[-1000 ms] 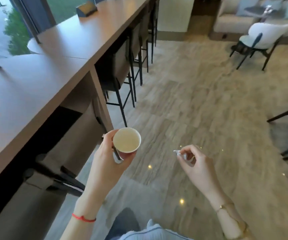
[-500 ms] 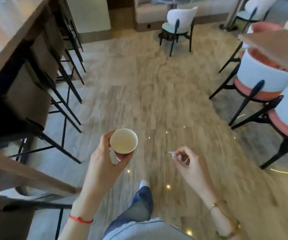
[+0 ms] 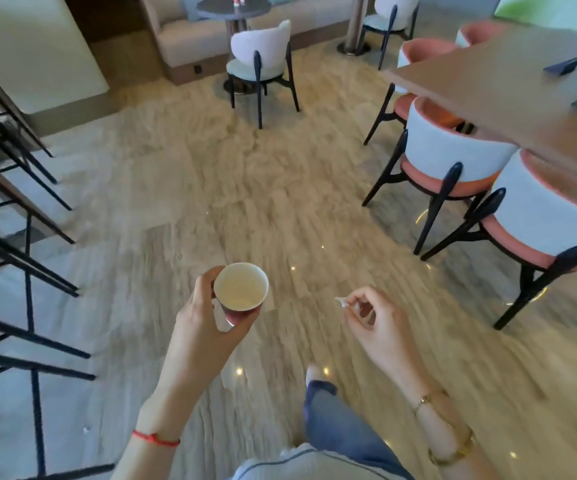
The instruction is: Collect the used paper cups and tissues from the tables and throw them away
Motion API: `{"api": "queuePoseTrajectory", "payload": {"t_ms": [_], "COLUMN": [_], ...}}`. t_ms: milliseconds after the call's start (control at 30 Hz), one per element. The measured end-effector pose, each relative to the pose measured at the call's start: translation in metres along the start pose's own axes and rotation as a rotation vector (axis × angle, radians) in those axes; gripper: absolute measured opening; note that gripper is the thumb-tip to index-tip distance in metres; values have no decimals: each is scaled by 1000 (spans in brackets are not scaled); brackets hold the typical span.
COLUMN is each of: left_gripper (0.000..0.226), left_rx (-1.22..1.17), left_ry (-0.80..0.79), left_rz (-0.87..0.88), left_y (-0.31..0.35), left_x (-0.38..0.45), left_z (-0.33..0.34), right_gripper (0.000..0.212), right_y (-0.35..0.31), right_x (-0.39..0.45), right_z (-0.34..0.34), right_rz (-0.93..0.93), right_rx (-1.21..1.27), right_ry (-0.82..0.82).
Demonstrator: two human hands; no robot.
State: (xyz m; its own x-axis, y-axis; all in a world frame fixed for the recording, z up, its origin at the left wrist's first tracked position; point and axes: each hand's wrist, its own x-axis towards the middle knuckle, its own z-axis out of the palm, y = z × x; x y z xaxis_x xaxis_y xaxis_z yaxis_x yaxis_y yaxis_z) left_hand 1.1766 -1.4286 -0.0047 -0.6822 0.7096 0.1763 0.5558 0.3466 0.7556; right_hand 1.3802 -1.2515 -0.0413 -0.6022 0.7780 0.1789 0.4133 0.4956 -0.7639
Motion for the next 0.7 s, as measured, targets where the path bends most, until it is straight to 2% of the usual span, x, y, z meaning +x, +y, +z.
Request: {"api": "queuePoseTrajectory", "payload": {"t_ms": [233,500,700], "left_gripper": [71,73,72], "left_rx": [-30,-33,-39], "left_ry": [-35,-26,4], "left_rz": [1,52,23], "left_y": [-17,2,-5], "left_x": [154,377,505], "left_z": [49,92,125], "right_gripper": [11,8,9], "right_y": [45,67,86], "right_x": [149,376,506], "right_z": [23,13,20], "right_rz": [52,26,26], "right_rx": [-10,-36,-76], "right_ry": [26,53,8]}}
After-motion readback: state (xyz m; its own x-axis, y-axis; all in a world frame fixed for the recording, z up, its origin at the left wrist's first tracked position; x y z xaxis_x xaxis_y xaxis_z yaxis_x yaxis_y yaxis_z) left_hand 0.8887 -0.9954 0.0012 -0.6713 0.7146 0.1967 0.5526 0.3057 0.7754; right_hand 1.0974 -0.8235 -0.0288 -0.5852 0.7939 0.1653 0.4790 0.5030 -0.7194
